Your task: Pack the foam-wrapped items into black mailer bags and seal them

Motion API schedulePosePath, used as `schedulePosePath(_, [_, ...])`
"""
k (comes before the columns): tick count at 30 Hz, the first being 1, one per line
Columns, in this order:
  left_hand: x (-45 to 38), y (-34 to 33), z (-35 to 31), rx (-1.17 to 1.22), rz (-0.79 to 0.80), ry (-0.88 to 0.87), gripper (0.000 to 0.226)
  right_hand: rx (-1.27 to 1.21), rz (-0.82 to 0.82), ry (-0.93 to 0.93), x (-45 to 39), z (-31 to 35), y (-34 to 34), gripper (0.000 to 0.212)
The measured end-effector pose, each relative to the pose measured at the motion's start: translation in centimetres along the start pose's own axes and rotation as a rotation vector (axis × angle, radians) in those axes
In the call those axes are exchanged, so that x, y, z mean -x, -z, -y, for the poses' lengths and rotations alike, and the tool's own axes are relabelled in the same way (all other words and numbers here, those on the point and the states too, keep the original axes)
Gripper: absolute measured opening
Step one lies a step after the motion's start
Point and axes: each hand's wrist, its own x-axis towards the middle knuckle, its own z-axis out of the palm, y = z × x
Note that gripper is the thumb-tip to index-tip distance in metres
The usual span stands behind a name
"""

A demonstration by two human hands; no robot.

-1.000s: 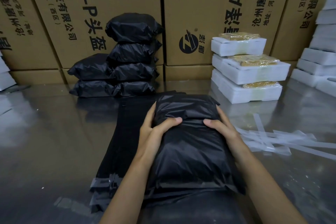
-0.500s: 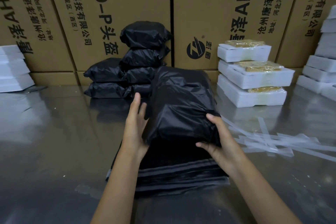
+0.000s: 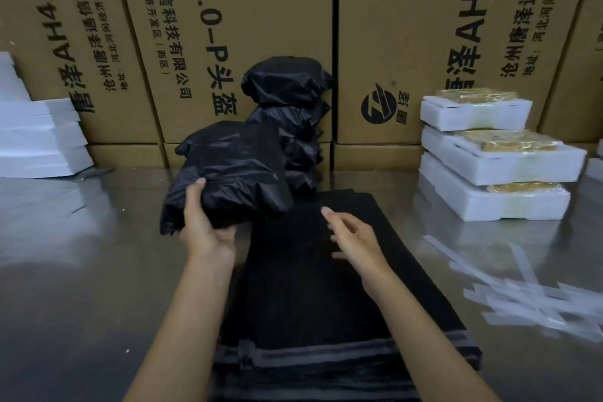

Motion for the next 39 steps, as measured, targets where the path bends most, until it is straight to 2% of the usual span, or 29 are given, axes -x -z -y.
schedulePosePath(2, [-3.5, -1.1, -1.9, -0.033, -0.086, -0.086, 0.054, 0.144, -0.135, -0.076, -2.0, -2.1, -0.2, 0.028])
schedulePosePath(4, [-7.2, -2.5, -3.5, -0.061, -0.131, -0.144, 0.051, 0.242, -0.260, -0.058, -3.1, -4.0, -0.6, 0.020])
schedulePosePath(9, [-15.4, -6.7, -5.1, -0.130, -0.107, -0.194, 0.054, 0.361, -0.346, -0.039, -4.5, -4.6, -1.2, 0.026])
schedulePosePath(11, [-18.9, -7.9, -5.3, -0.177, 0.001, -0.144, 0.059, 0.307, -0.343, -0.052, -5.2, -4.5, -1.0, 0.027])
schedulePosePath(14, [-23.2, -9.0, -5.2, -0.267, 0.235, -0.038, 0.041, 0.270, -0.331, -0.096, -5.9, -4.7, -0.6, 0.026])
schedulePosePath(16, [-25.6, -9.4, -4.8, -0.409, 0.231, 0.010, 0.034, 0.242, -0.324, -0.125, -6.2, -4.7, -0.4, 0.024])
schedulePosePath(17, [-26.8, -9.5, -4.7, -0.512, 0.183, 0.018, 0.042, 0.237, -0.319, -0.133, -6.3, -4.8, -0.4, 0.023])
schedulePosePath(19, [-28.8, -9.4, -4.5, -0.698, -0.004, -0.019, 0.082, 0.242, -0.313, -0.141, -6.5, -4.9, -0.3, 0.023])
schedulePosePath(21, [-29.9, -9.6, -4.1, -0.753, -0.216, -0.188, 0.106, 0.235, -0.328, -0.132, -6.4, -4.9, -0.4, 0.024])
schedulePosePath(23, [-30.3, -10.6, -3.3, -0.796, -0.269, -0.354, 0.105, 0.234, -0.341, -0.123, -6.4, -5.0, -0.6, 0.025])
schedulePosePath(24, [-30.3, -11.2, -2.8, -0.860, -0.245, -0.376, 0.099, 0.231, -0.343, -0.122, -6.5, -5.0, -0.6, 0.025])
schedulePosePath(28, [-30.0, -13.2, -0.2, -1.120, -0.025, -0.186, 0.093, 0.222, -0.333, -0.094, -6.6, -5.2, -0.6, 0.025])
schedulePosePath(30, [-28.6, -12.7, 0.1, -1.213, -0.013, -0.176, 0.092, 0.221, -0.324, -0.080, -6.5, -5.3, -0.5, 0.025])
schedulePosePath(33, [-24.9, -10.9, 2.2, -1.219, -0.080, -0.365, 0.070, 0.222, -0.319, -0.043, -6.4, -5.3, -0.4, 0.025])
schedulePosePath(35, [-20.4, -9.5, 5.5, -1.220, -0.058, -0.491, 0.055, 0.228, -0.323, -0.012, -6.1, -5.2, -0.5, 0.025])
schedulePosePath(37, [-15.0, -8.0, 9.7, -1.270, 0.082, -0.520, 0.047, 0.239, -0.322, 0.005, -5.9, -4.9, -0.5, 0.024])
schedulePosePath(39, [-9.7, -6.1, 13.4, -1.334, 0.302, -0.398, 0.042, 0.237, -0.303, 0.010, -5.6, -4.7, -0.4, 0.024])
